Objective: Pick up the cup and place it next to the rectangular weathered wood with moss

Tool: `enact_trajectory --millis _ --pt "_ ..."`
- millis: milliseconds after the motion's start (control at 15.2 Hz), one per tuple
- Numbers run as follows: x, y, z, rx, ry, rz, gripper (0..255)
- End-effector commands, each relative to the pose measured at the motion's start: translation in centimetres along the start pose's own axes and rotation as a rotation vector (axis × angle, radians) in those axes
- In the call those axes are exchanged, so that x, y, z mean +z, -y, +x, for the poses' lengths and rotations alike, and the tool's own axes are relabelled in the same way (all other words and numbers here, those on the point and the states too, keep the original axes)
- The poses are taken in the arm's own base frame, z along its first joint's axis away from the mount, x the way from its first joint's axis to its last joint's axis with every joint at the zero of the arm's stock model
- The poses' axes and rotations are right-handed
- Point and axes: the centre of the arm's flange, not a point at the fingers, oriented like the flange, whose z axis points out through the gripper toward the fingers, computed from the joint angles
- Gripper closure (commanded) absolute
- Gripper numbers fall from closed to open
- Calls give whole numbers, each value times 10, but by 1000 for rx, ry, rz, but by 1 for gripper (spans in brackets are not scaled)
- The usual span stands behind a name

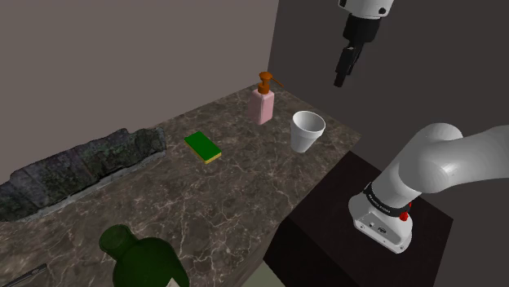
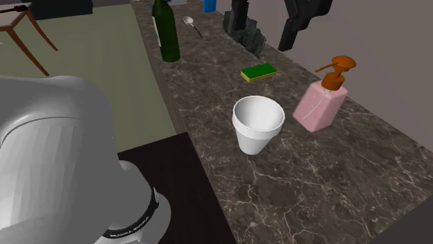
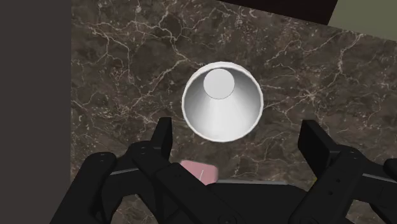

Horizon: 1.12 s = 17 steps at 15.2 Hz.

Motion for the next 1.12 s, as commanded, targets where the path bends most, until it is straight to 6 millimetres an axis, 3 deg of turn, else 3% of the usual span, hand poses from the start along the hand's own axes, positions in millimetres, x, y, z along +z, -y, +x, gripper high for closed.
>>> enact_trajectory --millis 0,858,1056 --pt "0 0 0 0 0 0 0" --pt "156 -63 33 -28 -115 66 0" --pt "177 -66 37 -30 -123 71 0"
